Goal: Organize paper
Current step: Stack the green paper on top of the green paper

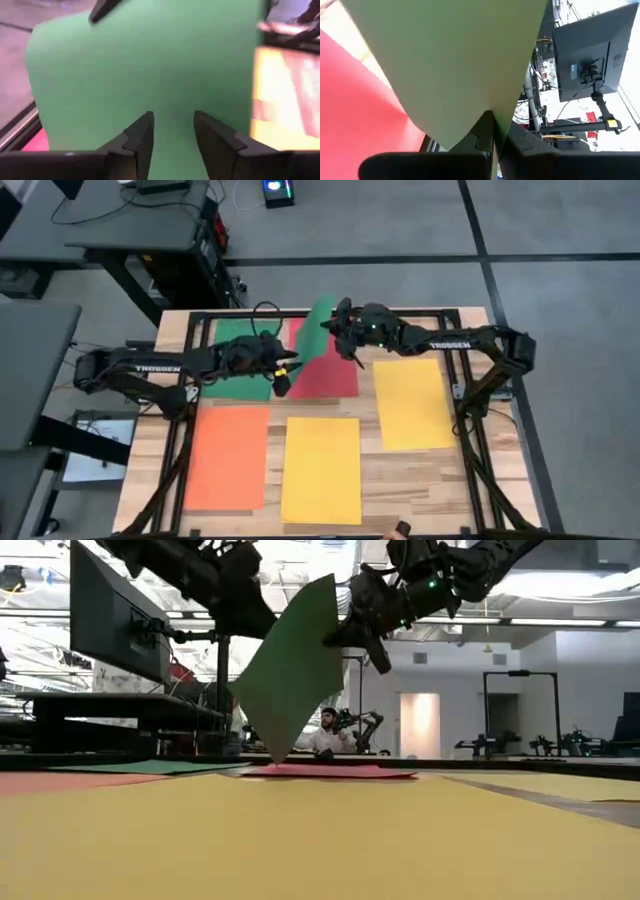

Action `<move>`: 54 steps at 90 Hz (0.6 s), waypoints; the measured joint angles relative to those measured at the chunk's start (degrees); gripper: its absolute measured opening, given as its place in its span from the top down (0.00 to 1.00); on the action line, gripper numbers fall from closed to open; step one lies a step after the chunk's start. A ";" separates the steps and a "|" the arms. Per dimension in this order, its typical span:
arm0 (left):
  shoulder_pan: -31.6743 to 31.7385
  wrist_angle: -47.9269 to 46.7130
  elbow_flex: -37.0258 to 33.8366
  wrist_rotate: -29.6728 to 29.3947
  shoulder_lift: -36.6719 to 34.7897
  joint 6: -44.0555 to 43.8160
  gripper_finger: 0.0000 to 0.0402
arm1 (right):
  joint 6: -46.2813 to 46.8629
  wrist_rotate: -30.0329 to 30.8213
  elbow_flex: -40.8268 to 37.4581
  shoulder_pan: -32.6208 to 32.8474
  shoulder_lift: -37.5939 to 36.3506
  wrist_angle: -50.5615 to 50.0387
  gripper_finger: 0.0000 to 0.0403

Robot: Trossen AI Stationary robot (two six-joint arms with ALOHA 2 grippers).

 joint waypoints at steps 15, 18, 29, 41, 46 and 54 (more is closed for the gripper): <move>-2.12 -2.61 0.00 -0.69 -5.74 -1.85 0.67 | 0.02 0.02 0.03 0.00 0.02 -0.77 1.00; -2.94 -2.50 0.02 -0.64 -6.38 -2.14 0.66 | 0.02 0.02 0.03 0.00 0.02 -0.76 1.00; -7.26 -3.34 0.07 -2.99 -6.28 -3.06 0.66 | 0.09 0.02 0.03 0.00 0.02 -0.89 1.00; -12.13 -3.65 0.02 -11.19 -3.83 -4.89 0.66 | 0.17 0.02 0.03 0.00 0.02 -0.98 1.00; -13.67 -3.76 0.02 -14.51 -2.82 -6.08 0.66 | 0.17 0.02 0.03 0.00 0.02 -1.00 1.00; -15.31 -3.74 0.02 -17.68 -1.30 -7.91 0.66 | 0.15 0.02 0.03 0.00 0.02 -1.02 1.00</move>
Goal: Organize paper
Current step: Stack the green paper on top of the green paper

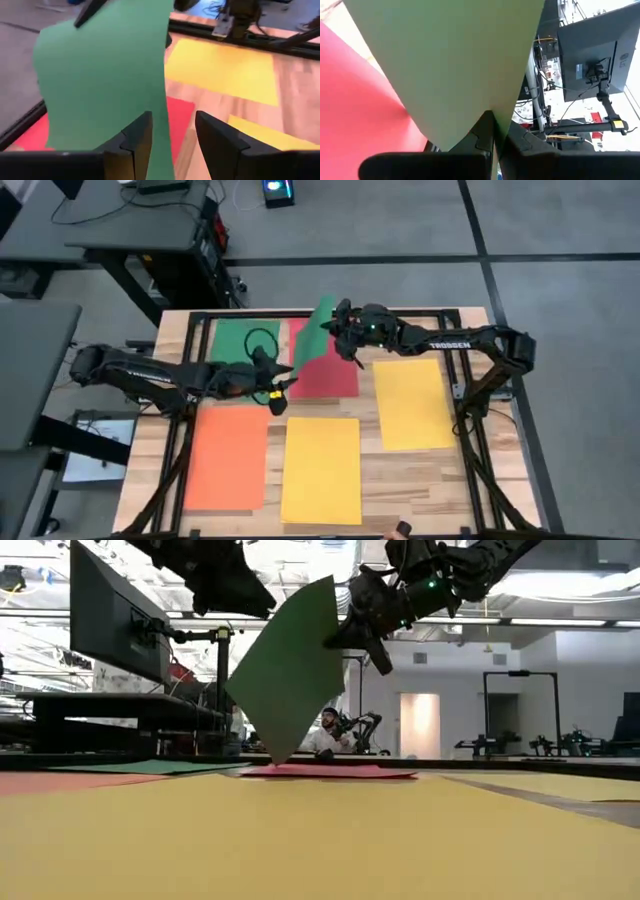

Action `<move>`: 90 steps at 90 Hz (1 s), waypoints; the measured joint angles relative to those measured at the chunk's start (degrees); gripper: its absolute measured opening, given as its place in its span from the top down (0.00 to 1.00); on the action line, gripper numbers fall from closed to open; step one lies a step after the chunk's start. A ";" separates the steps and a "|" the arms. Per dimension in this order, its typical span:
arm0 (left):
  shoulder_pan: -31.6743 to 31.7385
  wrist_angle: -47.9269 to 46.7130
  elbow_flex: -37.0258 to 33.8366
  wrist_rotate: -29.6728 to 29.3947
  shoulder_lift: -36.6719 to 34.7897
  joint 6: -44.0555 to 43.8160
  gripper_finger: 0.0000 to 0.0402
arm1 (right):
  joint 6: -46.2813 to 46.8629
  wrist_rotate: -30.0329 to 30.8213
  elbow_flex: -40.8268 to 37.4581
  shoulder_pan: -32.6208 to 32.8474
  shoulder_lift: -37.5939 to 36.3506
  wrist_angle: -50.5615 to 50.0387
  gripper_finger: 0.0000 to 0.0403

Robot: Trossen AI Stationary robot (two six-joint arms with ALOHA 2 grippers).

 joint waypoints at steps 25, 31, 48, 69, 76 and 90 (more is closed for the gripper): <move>-0.71 -0.51 0.00 -3.35 6.27 -4.54 0.66 | 0.34 0.00 0.00 0.01 0.02 -0.33 1.00; -0.13 -1.33 0.00 -4.46 7.76 -5.63 0.66 | 0.50 0.00 0.00 0.20 0.02 -0.33 1.00; 1.94 -4.87 0.00 -5.63 9.61 -8.76 0.66 | 0.48 0.00 0.00 1.73 0.02 -0.22 1.00; 2.73 -7.70 0.00 -7.57 9.66 -7.62 0.74 | 0.46 0.00 1.90 3.78 0.04 -0.73 1.00; 2.73 -8.12 0.00 -8.22 9.64 -6.02 0.82 | 0.46 0.00 2.62 4.36 0.04 -0.74 1.00; 2.71 -9.99 -0.01 -10.78 9.33 -3.86 0.98 | 0.42 -0.02 3.66 5.11 0.04 -1.30 1.00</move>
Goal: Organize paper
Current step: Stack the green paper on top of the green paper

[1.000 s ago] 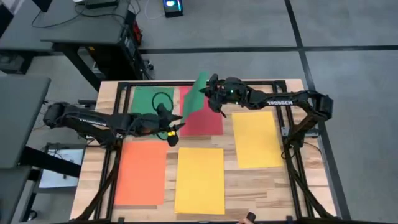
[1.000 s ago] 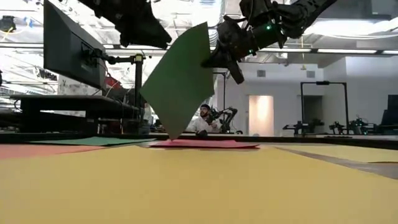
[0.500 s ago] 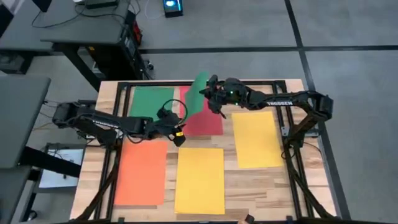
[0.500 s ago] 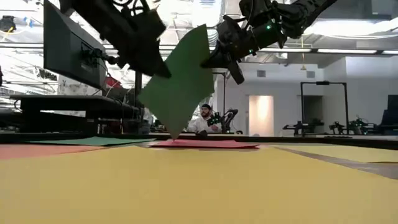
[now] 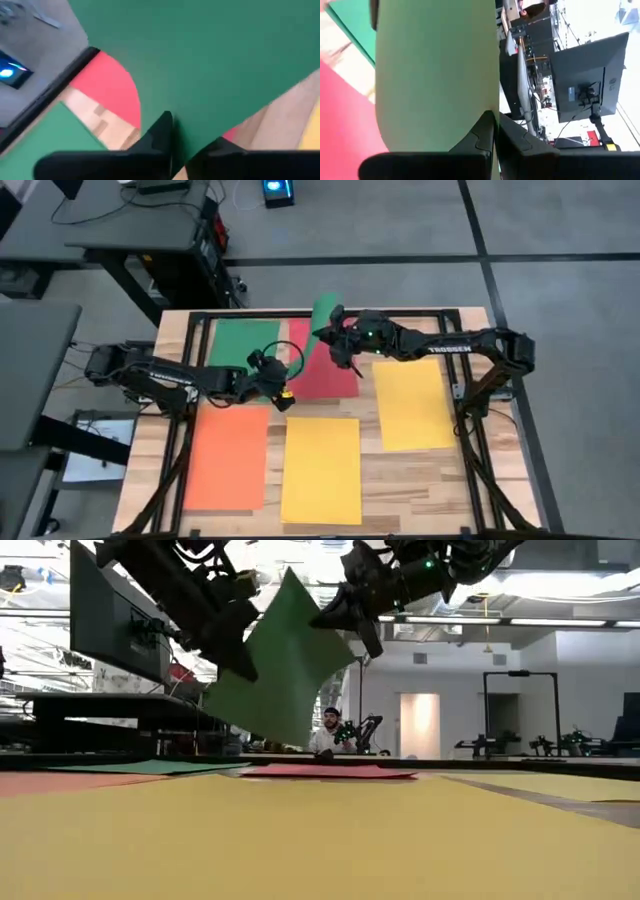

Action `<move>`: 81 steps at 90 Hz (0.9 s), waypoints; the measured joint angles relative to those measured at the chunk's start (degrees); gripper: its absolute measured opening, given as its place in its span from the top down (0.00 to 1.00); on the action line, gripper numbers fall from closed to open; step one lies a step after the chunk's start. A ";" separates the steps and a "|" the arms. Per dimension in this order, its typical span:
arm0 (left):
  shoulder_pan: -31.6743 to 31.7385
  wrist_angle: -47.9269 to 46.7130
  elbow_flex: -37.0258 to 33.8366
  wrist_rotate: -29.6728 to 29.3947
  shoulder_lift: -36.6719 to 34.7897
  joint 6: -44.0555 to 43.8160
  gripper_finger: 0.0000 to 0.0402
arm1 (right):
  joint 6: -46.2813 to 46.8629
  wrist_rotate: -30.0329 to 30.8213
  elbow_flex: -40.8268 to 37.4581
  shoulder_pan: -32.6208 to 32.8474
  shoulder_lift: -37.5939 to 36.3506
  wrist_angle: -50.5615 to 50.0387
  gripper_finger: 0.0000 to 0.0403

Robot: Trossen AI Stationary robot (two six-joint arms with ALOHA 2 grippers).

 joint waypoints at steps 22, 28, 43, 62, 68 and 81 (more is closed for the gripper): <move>-0.90 -4.99 0.01 -8.73 -4.93 5.01 1.00 | -0.14 -1.35 0.56 0.97 0.00 -3.27 1.00; -1.21 -7.13 0.00 -10.35 -6.93 6.01 1.00 | -0.13 -2.93 0.56 1.21 0.00 -4.72 1.00; -1.70 -13.11 0.02 -13.60 -10.95 9.61 1.00 | -0.15 -6.95 0.56 1.87 0.00 -9.24 1.00; -1.69 -13.99 0.02 -13.88 -12.67 19.43 1.00 | -0.91 -7.91 0.56 2.60 0.34 -11.42 1.00; -1.98 -14.53 0.31 -13.87 -12.75 21.23 1.00 | -0.98 -8.05 0.71 2.67 1.96 -11.35 1.00; -3.60 -20.77 3.68 -13.81 -11.86 21.74 1.00 | -1.95 -8.02 1.25 2.45 7.32 -11.77 1.00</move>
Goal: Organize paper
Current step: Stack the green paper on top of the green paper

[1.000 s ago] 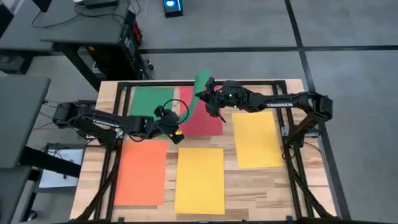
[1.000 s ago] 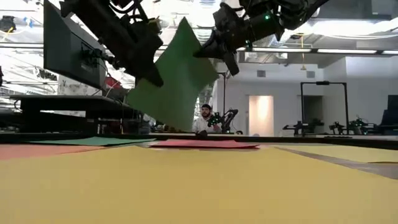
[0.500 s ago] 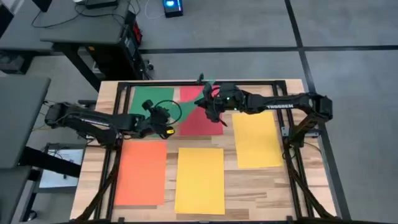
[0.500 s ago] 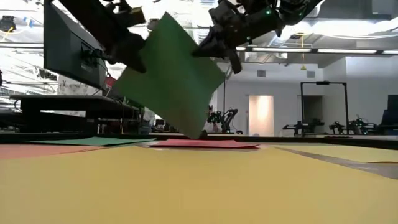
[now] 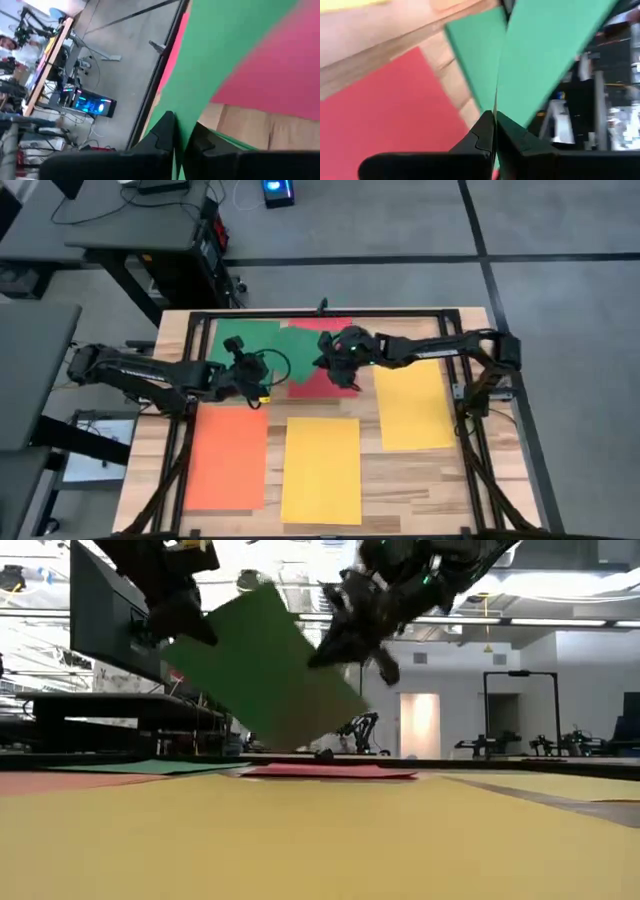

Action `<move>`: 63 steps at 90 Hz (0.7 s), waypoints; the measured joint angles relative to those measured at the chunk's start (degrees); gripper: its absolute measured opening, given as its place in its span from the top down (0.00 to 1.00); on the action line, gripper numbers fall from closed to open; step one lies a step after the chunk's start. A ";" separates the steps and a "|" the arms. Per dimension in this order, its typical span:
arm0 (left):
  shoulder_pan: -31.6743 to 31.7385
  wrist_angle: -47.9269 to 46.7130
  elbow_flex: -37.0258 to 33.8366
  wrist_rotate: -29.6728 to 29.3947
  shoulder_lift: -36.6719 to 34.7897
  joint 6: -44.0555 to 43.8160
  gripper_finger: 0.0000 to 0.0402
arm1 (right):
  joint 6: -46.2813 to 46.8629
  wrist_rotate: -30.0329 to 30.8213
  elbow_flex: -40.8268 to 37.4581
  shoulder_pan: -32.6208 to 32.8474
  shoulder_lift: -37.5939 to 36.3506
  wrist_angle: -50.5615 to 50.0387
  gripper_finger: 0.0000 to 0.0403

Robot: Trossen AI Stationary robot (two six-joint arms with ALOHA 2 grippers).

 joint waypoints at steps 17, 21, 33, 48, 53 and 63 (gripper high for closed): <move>-2.82 -13.31 6.09 0.16 2.76 -6.01 1.00 | -0.15 0.04 7.15 -0.88 7.06 0.03 1.00; -3.41 -17.02 7.46 0.21 3.93 -8.12 1.00 | -0.15 0.16 9.23 -1.33 8.55 0.18 1.00; -5.66 -28.18 12.04 0.44 8.48 -15.25 1.00 | -2.34 1.64 15.40 -2.14 12.54 -3.43 1.00; -7.55 -38.42 17.42 2.76 14.08 -23.56 1.00 | -3.64 3.24 20.06 -1.74 13.52 -4.91 1.00; -8.02 -41.27 18.17 4.69 15.32 -27.23 1.00 | -3.61 2.43 20.69 -1.73 13.51 -4.58 1.00; -8.37 -46.93 18.31 9.20 17.33 -35.80 1.00 | -2.78 0.19 20.78 -1.86 13.51 -6.19 1.00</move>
